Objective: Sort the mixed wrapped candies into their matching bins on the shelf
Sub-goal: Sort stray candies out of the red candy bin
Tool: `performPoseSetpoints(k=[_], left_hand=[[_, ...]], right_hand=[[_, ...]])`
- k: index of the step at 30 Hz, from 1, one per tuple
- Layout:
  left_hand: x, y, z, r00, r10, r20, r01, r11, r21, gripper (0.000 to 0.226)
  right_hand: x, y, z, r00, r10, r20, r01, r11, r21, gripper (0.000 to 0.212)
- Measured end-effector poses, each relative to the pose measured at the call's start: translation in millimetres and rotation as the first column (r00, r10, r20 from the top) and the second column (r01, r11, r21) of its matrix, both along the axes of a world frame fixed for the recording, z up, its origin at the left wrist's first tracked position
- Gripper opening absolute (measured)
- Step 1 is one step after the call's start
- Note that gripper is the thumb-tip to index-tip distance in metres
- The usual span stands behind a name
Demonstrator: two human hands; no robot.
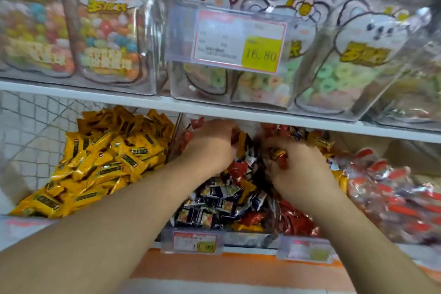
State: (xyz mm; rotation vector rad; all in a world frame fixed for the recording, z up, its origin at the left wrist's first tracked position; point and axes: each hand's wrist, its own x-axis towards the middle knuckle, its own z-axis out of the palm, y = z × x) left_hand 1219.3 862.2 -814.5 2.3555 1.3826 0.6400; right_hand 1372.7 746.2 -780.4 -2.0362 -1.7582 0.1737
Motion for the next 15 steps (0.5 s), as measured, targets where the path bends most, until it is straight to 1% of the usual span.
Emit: performPoseSetpoints(k=[2,4,6,10,12,13,15], left_hand=[[15.6,14.9,-5.2,0.997,0.008,-0.074,-0.014,0.996,-0.083,0.018],[26.8,26.8,-10.6,0.989,-0.008,-0.151,-0.01,0.993,-0.122,0.018],[33.6,32.3,-14.3,0.978,0.011,-0.208,-0.04,0.99,-0.136,0.021],[43.3,29.4,-12.1,0.968,0.053,-0.247,-0.082,0.99,-0.112,0.025],[42.8,25.4,-8.5,0.969,0.065,-0.24,-0.091,0.991,-0.098,0.023],[40.5,23.6,-6.9,0.977,0.062,-0.206,-0.084,0.991,-0.101,0.018],[30.5,17.3,-2.7,0.995,0.074,-0.065,-0.082,0.988,-0.131,0.008]], right_hand=[[5.3,-4.0,-1.7,1.0,0.022,-0.019,-0.022,0.999,0.023,0.035],[9.7,-5.2,-4.3,0.998,0.047,-0.037,-0.046,0.999,0.027,0.037],[12.6,-4.9,-5.9,0.997,0.068,-0.04,-0.067,0.997,0.023,0.039],[16.9,-4.4,-9.1,0.995,0.082,-0.062,-0.079,0.996,0.052,0.035],[17.7,-3.8,-10.9,0.994,0.082,-0.075,-0.078,0.995,0.055,0.036],[17.9,-3.3,-11.9,0.994,0.08,-0.077,-0.076,0.996,0.053,0.037],[17.7,-2.5,-13.5,0.994,0.079,-0.077,-0.075,0.996,0.05,0.037]])
